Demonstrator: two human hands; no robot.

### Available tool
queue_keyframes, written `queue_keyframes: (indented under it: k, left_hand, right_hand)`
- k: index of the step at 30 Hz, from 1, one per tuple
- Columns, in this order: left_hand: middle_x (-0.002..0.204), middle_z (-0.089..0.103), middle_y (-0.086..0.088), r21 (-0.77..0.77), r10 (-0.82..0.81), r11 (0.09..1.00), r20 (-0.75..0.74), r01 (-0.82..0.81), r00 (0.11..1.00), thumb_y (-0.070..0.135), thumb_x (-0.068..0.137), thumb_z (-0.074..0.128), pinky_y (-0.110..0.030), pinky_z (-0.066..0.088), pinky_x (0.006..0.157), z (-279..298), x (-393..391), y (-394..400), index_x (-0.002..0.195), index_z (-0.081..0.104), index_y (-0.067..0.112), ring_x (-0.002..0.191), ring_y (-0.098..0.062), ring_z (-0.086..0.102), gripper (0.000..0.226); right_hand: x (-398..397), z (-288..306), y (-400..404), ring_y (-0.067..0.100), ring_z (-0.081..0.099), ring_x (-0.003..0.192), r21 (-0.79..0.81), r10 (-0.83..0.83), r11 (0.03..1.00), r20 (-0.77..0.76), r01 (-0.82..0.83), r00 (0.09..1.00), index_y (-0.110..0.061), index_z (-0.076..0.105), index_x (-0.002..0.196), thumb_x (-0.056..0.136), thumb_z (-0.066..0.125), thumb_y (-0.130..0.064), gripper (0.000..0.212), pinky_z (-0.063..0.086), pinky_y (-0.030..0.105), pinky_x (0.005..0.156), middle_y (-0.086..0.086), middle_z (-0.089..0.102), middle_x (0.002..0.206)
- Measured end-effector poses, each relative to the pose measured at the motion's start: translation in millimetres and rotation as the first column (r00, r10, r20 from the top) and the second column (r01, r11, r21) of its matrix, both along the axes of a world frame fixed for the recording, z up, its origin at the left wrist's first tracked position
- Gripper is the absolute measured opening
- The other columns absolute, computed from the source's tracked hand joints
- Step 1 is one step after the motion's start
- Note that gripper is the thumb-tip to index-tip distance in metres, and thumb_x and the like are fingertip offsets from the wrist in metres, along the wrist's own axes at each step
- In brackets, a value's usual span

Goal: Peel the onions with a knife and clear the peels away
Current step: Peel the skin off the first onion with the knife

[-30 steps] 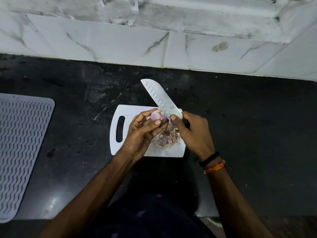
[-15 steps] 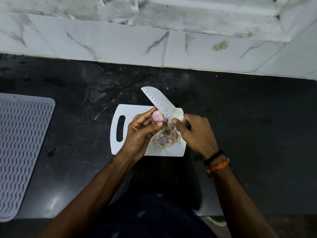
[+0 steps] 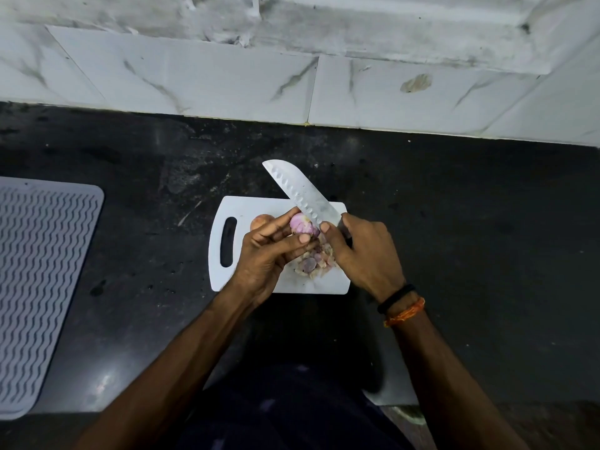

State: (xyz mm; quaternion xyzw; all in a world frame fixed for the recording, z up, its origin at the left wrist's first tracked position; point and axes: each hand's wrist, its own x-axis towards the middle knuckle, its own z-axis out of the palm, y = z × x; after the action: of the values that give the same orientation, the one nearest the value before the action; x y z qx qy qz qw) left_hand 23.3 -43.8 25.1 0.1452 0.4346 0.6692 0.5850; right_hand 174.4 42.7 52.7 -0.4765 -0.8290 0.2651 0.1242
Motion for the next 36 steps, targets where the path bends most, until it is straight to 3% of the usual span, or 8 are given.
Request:
queue_keyframes:
  k: [3,8,12,17,20,26,31,36]
  left_hand:
    - [0.108,0.068,-0.006,-0.027,-0.002,1.000,-0.021,0.001,1.000,0.000,0.073,0.077,-0.045,0.057,0.094,-1.0,-2.7,-0.3,0.128,0.066,0.000,0.109,-0.032,0.069,0.055]
    - [0.114,0.049,-0.014,-0.023,0.009,1.000,-0.035,-0.010,0.999,0.000,0.073,0.078,-0.043,0.058,0.089,-6.3,-4.1,-1.4,0.109,0.077,0.008,0.104,-0.030,0.070,0.037]
    - [0.111,0.064,-0.015,-0.023,-0.006,1.000,-0.027,0.006,1.000,0.005,0.074,0.078,-0.045,0.058,0.093,-2.8,-3.9,-0.6,0.103,0.080,0.015,0.103,-0.027,0.071,0.030]
    - [0.115,0.074,-0.013,0.008,-0.014,1.000,0.133,0.014,0.991,0.011,0.078,0.071,-0.036,0.061,0.084,2.4,1.0,3.5,0.119,0.072,0.008,0.105,-0.027,0.072,0.042]
    - [0.116,0.072,-0.016,-0.040,-0.020,0.999,0.199,0.028,0.980,0.011,0.088,0.061,-0.033,0.061,0.081,6.1,3.3,7.2,0.128,0.059,-0.003,0.104,-0.027,0.072,0.043]
    - [0.100,0.076,-0.015,-0.079,0.059,0.996,0.295,-0.038,0.954,0.010,0.087,0.059,-0.033,0.062,0.079,9.1,3.5,11.1,0.097,0.075,0.005,0.093,-0.023,0.075,0.020]
    - [0.111,0.071,-0.022,-0.120,0.097,0.991,0.358,-0.057,0.929,0.010,0.088,0.062,-0.038,0.061,0.085,7.7,-1.4,10.6,0.108,0.066,-0.001,0.101,-0.030,0.073,0.023]
    - [0.127,0.065,-0.026,-0.104,0.069,0.994,0.358,-0.034,0.931,0.008,0.088,0.063,-0.046,0.054,0.100,6.8,-0.6,10.6,0.120,0.062,-0.003,0.111,-0.034,0.069,0.033]
  right_hand:
    - [-1.8,-1.4,-2.9,0.008,0.057,0.058,-0.004,0.013,1.000,-0.031,-0.013,0.999,-0.013,0.059,0.077,0.092,0.054,-0.061,0.050,0.044,0.022,0.052,-0.007,0.060,0.066]
    - [-4.2,-6.4,-1.3,0.003,0.043,0.047,-0.009,-0.003,1.000,-0.020,0.003,1.000,-0.029,0.042,0.059,0.089,0.061,-0.061,0.048,0.025,0.015,0.051,-0.016,0.040,0.051]
    - [-5.0,-5.5,-1.5,0.007,0.042,0.046,-0.026,-0.012,1.000,-0.078,0.010,0.997,-0.031,0.039,0.055,0.089,0.059,-0.060,0.050,0.026,0.017,0.048,-0.012,0.040,0.048]
    - [-1.6,-5.3,0.0,0.025,0.066,0.063,-0.235,-0.078,0.972,-0.280,0.010,0.957,-0.009,0.067,0.072,0.084,0.054,-0.074,0.067,0.052,0.048,0.057,0.008,0.068,0.067]
    - [2.3,-0.9,1.3,0.029,0.063,0.058,-0.287,-0.111,0.958,-0.358,0.004,0.927,-0.004,0.064,0.067,0.080,0.056,-0.076,0.073,0.049,0.049,0.053,0.012,0.065,0.062]
    - [4.8,2.0,-2.7,0.028,0.049,0.049,-0.440,-0.186,0.896,-0.491,-0.058,0.851,0.008,0.059,0.068,0.080,0.068,-0.063,0.072,0.038,0.036,0.046,0.013,0.058,0.057]
    - [8.7,4.7,0.9,0.006,0.058,0.052,-0.418,-0.210,0.908,-0.447,0.005,0.869,-0.013,0.064,0.064,0.089,0.073,-0.035,0.034,0.044,0.026,0.051,-0.009,0.063,0.058]
    - [7.7,0.5,4.9,0.019,0.065,0.062,-0.276,-0.176,0.955,-0.219,0.112,0.960,-0.008,0.068,0.076,0.086,0.072,-0.048,0.041,0.054,0.043,0.059,0.005,0.067,0.066]
